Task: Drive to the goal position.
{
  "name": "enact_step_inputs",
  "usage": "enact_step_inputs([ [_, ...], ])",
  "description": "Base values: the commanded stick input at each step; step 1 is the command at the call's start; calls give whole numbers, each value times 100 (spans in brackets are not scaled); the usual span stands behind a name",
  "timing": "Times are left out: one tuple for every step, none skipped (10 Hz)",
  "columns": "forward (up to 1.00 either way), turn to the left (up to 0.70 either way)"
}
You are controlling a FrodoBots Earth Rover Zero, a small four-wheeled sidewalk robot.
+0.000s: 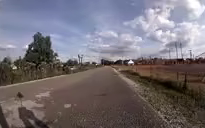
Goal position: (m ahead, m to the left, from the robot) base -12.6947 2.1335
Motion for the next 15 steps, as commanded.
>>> enact_step_inputs([
  [6, 0],
  [6, 0],
  [6, 0],
  [6, 0],
  [6, 0],
  [6, 0],
  [6, 0],
  [6, 0],
  [6, 0],
  [6, 0],
  [6, 0],
  [6, 0],
  [6, 0],
  [6, 0],
  [6, 0],
])
